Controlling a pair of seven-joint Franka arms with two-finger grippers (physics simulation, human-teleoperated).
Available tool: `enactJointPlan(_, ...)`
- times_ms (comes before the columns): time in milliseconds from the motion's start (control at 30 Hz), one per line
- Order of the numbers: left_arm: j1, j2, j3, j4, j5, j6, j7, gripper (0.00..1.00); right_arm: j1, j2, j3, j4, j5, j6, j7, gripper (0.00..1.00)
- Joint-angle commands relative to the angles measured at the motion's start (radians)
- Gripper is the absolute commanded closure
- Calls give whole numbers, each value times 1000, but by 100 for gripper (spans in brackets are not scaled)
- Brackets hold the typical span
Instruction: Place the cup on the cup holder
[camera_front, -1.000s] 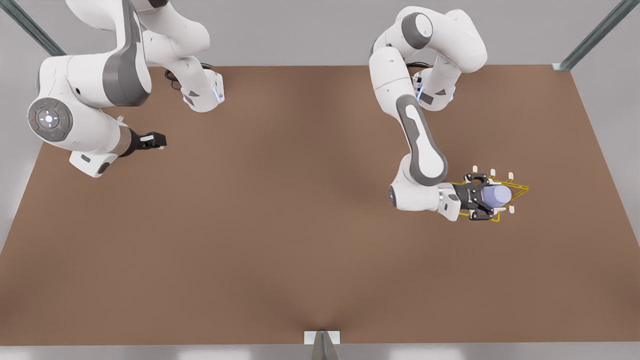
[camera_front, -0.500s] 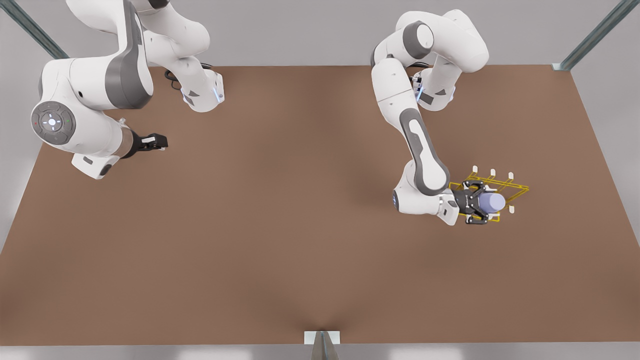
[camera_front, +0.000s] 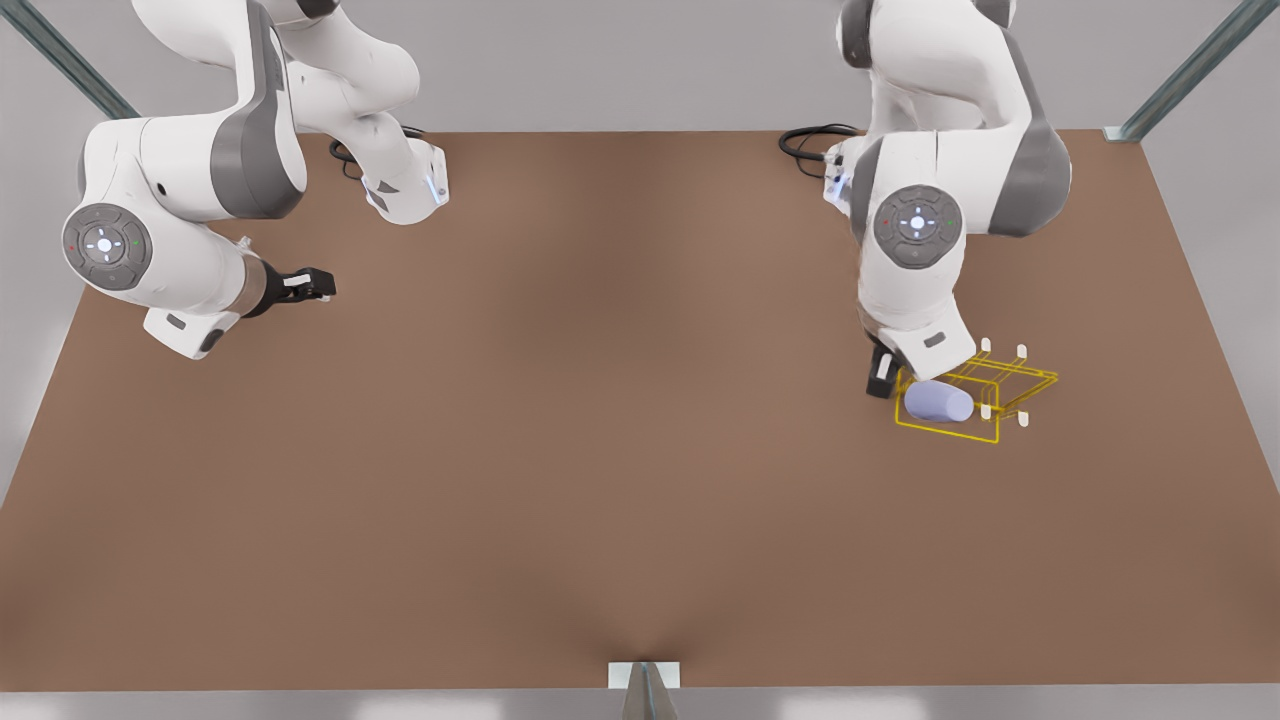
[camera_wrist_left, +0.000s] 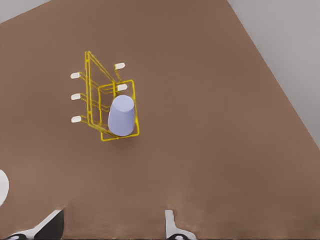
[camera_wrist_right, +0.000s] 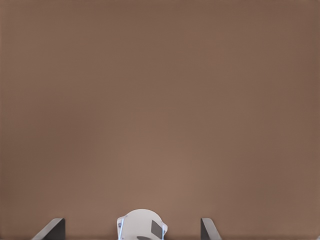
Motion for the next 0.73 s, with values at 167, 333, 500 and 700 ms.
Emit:
enactJointPlan(167,515,-189,-628,-110,175,-65,1572,0,0,-1,0,0,0,0,0,0)
enactJointPlan(333,517,-140,-622,-28,177,-143,1561,0,0,-1,-1,0,0,0,0,0)
enactJointPlan(500,532,-141,-620,-28,177,-143,1558,0,0,-1,-1,2,0,0,0,0)
enactJointPlan(700,532,-141,-619,-28,175,-144,1559,0,14,-4,7,48,-118,58,17,0)
